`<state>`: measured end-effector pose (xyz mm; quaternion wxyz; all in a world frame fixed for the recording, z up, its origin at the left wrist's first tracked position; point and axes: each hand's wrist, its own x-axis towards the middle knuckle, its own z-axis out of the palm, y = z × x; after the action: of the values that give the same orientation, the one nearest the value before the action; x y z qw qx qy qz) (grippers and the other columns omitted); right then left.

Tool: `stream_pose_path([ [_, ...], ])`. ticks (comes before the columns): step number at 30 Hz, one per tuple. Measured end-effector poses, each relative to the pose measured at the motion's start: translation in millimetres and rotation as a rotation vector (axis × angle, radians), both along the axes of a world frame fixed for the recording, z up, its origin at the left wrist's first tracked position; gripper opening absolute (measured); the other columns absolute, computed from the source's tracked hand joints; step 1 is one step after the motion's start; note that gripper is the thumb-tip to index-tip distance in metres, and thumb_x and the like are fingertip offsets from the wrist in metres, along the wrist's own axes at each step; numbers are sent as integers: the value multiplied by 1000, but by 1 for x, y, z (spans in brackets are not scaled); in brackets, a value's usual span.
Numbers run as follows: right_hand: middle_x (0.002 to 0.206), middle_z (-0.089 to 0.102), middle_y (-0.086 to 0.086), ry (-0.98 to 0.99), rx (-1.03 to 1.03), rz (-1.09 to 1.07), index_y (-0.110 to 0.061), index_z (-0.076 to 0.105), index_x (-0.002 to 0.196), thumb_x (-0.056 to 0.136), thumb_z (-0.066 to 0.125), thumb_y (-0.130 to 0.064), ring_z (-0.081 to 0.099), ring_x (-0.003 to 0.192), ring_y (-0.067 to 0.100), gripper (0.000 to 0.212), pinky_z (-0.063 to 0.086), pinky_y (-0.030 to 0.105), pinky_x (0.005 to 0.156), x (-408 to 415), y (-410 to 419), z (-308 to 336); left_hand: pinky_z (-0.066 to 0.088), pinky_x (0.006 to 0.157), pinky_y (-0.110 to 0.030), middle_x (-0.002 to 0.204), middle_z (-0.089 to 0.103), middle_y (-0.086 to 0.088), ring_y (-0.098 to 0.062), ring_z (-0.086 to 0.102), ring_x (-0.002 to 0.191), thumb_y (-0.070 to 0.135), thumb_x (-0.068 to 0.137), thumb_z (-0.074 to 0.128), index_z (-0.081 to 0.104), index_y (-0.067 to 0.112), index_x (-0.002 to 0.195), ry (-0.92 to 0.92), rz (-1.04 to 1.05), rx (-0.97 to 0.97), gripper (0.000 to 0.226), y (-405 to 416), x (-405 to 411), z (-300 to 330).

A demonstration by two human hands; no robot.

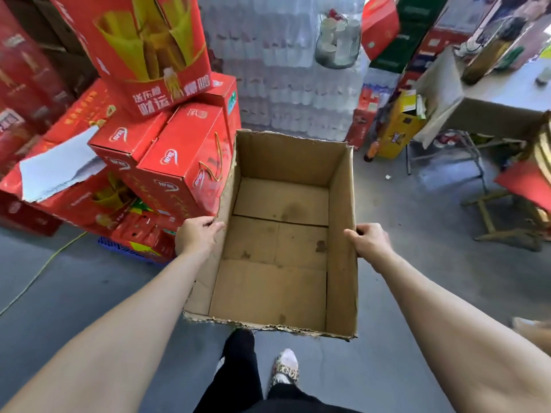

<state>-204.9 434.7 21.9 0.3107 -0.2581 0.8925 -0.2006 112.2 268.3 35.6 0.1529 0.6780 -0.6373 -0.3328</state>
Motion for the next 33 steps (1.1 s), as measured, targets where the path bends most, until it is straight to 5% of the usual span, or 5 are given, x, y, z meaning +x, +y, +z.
stream_pose_path([
  [10,72,67,5,21,96,-110,-10,66,79,92,57,-44,67,74,26,37,52,32,66,-29,-103,-39,38,73,-26,107,73,-9,-30,63,96,32,87,67,72,14,111,-27,-101,61,30,-131,-52,-50],
  [13,74,68,1,5,95,-124,-19,68,78,91,56,-47,66,75,24,33,54,37,70,-35,-132,-59,34,72,-25,103,73,-12,-27,59,85,29,90,64,73,13,110,-36,-82,71,26,-161,-64,-65],
  [15,74,67,-1,2,106,-144,-23,67,78,91,56,-48,65,77,24,30,55,39,71,-39,-148,-73,38,77,-27,110,72,-7,-29,63,97,32,91,63,71,18,114,-44,-54,76,29,-176,-75,-77],
  [20,73,67,-1,-23,107,-194,-22,63,72,91,57,-50,65,78,26,34,53,38,68,-48,-179,-100,50,86,-37,109,72,-2,-31,63,101,38,92,57,69,27,114,-82,-21,71,27,-204,-96,-104],
  [33,95,67,-9,15,86,-181,-30,67,100,91,54,-55,64,94,22,29,54,35,77,-49,-207,-115,42,80,-31,112,70,-7,-32,61,101,28,96,54,66,19,117,-40,13,27,26,-227,-104,-133],
])
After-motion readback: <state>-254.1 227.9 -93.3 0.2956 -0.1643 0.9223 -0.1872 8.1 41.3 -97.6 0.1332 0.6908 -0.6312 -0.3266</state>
